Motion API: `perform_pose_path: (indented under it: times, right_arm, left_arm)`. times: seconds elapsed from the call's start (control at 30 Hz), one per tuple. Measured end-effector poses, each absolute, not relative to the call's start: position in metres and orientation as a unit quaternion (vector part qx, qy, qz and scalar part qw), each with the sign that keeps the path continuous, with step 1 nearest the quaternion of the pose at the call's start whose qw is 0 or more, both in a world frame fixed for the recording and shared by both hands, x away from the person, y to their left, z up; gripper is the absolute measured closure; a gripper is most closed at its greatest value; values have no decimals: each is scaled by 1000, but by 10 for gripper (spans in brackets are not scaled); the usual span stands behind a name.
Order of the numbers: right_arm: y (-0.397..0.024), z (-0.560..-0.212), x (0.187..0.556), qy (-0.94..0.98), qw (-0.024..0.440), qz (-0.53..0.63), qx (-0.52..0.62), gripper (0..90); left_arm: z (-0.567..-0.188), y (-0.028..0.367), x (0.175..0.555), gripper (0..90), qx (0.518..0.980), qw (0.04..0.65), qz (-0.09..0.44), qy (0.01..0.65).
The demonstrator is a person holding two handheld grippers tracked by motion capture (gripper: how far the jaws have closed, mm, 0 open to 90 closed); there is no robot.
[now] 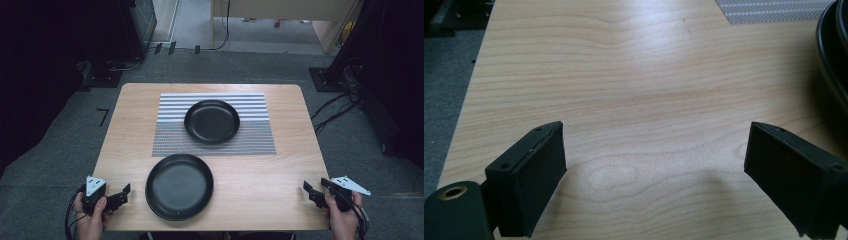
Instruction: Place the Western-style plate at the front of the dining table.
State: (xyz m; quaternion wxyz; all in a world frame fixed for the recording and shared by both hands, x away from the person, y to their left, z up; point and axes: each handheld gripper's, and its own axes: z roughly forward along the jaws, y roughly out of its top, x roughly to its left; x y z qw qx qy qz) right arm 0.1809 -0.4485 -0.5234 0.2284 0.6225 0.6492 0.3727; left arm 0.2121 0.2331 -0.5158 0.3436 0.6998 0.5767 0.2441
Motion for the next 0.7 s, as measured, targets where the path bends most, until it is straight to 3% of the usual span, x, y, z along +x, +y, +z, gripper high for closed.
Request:
perform_pose_path:
  times: [0.33, 0.7]
  right_arm:
    - [-434, -525, 184, 681, 256, 317, 609, 212]
    - [-432, -525, 185, 688, 253, 315, 603, 194]
  left_arm:
    - [-518, 221, 213, 93, 728, 302, 266, 554]
    - [-519, 224, 214, 87, 720, 308, 247, 572]
